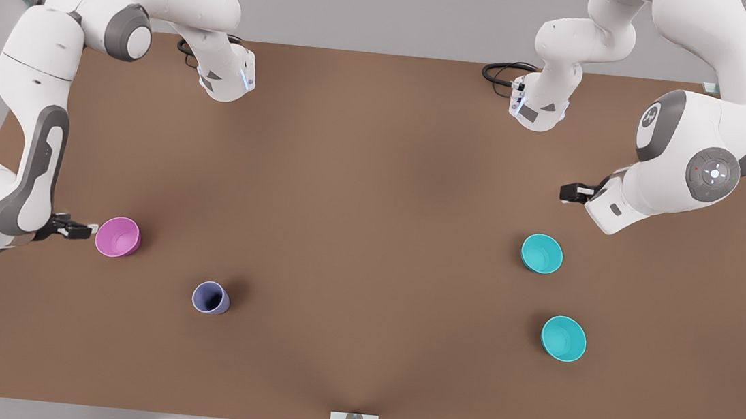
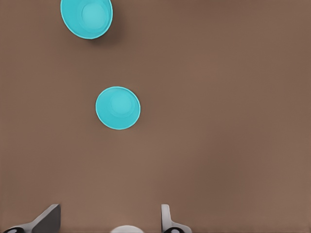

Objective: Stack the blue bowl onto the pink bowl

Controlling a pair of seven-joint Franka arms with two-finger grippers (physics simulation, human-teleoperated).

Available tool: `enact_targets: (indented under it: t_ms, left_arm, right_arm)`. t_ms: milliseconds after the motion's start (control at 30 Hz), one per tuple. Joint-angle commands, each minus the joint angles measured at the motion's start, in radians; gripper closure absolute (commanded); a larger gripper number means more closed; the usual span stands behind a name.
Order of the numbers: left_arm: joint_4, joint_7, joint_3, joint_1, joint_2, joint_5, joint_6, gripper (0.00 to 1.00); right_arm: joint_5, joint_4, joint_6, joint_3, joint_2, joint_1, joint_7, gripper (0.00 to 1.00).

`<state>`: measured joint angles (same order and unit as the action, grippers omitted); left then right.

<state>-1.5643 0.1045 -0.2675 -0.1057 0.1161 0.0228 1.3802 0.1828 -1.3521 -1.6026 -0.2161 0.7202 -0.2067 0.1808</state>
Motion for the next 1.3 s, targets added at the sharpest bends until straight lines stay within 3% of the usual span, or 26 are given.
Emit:
enact_targets:
  t_ms: [0,233,567,600,633,700,733,767,900,967,1100,1267]
  left_arm:
    - [0.000,0.007,-0.001,0.000,-0.001,0.000,-0.006,0.00]
    - [0.000,0.007,-0.001,0.000,-0.001,0.000,-0.006,0.00]
    - [0.000,0.006,-0.002,0.000,-0.001,-0.001,-0.006,0.00]
    - [0.000,0.007,-0.002,0.000,-0.001,-0.001,-0.006,0.00]
    - [0.000,0.007,-0.002,0.000,-0.001,0.000,-0.006,0.00]
    - [0.000,0.007,-0.002,0.001,-0.001,0.000,-0.006,0.00]
    - [-0.002,0.007,-0.002,0.001,-0.001,0.000,-0.006,0.00]
    - [-0.002,0.006,-0.002,0.001,0.001,0.000,-0.006,0.00]
    - [-0.003,0.007,-0.002,0.009,0.001,0.000,-0.006,0.00]
    - [-0.003,0.007,-0.002,0.009,0.001,0.000,-0.006,0.00]
    - [-0.003,0.007,-0.002,0.009,0.001,0.000,-0.006,0.00]
    - [-0.003,0.007,-0.002,0.009,0.001,0.000,-0.006,0.00]
  right_arm:
    - [0.040,-0.016,-0.072,0.000,0.010,-0.005,0.155,0.00]
    - [0.125,-0.258,-0.278,-0.006,-0.051,-0.016,0.359,0.00]
    - [0.164,-0.297,-0.370,-0.008,-0.005,-0.042,0.367,0.00]
    - [0.175,-0.308,-0.369,-0.008,-0.008,-0.042,0.367,0.04]
    - [0.176,-0.311,-0.364,-0.008,-0.010,-0.040,0.367,0.16]
    - [0.176,-0.335,-0.352,-0.008,-0.044,-0.017,0.355,0.57]
    - [0.176,-0.341,-0.353,-0.006,-0.045,-0.017,0.353,0.65]
    - [0.176,-0.341,-0.353,-0.006,-0.045,-0.011,0.353,0.79]
    - [0.175,-0.329,-0.330,-0.003,-0.044,-0.010,0.362,0.79]
    - [0.176,-0.279,-0.200,0.004,-0.073,0.030,0.351,0.79]
    - [0.260,-0.277,-0.059,0.004,-0.212,0.242,0.122,0.79]
    - [0.441,-0.282,-0.127,0.003,-0.266,0.567,-0.347,0.79]
